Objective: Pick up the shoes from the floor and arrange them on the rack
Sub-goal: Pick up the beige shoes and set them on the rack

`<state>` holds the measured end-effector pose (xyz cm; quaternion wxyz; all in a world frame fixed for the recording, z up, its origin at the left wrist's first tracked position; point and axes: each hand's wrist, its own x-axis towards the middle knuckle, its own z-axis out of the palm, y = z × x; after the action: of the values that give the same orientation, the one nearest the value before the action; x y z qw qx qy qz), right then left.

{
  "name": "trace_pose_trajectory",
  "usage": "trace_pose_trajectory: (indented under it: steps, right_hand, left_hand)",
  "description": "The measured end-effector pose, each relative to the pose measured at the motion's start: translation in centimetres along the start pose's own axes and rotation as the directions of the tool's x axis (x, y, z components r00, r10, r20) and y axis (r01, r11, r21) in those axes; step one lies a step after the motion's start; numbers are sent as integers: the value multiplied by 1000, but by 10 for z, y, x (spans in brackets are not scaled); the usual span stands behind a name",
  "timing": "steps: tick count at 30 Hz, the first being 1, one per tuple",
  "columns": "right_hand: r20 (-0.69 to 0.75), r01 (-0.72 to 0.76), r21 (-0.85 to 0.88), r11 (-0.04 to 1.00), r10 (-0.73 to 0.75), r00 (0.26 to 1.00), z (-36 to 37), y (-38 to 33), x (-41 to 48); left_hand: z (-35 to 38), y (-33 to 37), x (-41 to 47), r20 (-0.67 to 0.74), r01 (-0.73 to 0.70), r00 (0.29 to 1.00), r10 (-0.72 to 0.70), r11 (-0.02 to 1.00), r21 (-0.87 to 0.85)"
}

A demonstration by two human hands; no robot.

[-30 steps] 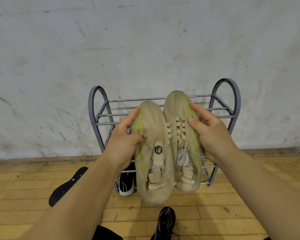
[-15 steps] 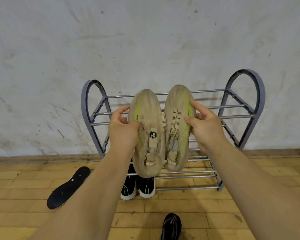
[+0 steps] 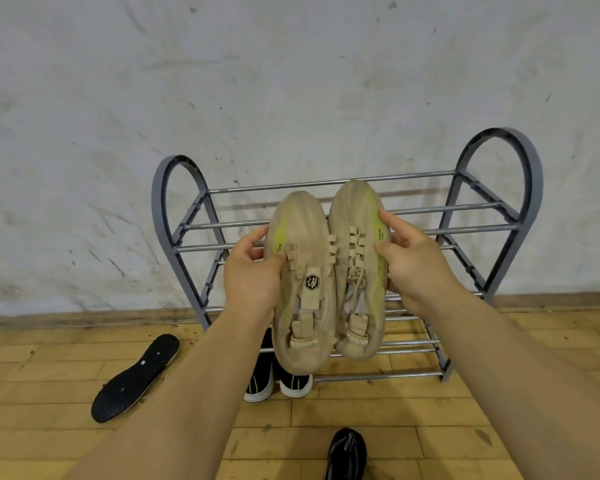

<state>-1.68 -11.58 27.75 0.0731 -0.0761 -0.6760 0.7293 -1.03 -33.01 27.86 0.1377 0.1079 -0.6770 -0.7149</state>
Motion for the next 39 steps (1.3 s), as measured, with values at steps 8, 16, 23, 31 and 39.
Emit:
trace_pose_trajectory:
  steps: [8,16,23,31,39]
  right_hand:
    - [173,-36,-2,999,36,984,-4,1,-11]
    - [207,-31,87,996,13,978,-5,-4,-17]
    - [74,-10,204,979,-5,997,-3,-5,-16]
    - [-1,-25,261,965,26,1000,-4,-1,-15]
    - [30,-56,285,957,49,998,3,5,-16]
  left_hand:
    - [-7,3,-6,143,111,985,-93,986,-121]
    - [-35,2,-8,472,186,870,-140,981,-51]
    - [-40,-2,-15,389,149,914,-114,987,-60]
    - [-31,9,-17,201,161,975,-96,927,-338]
    - [-21,5,-16,255,190,961,-111,932,-308]
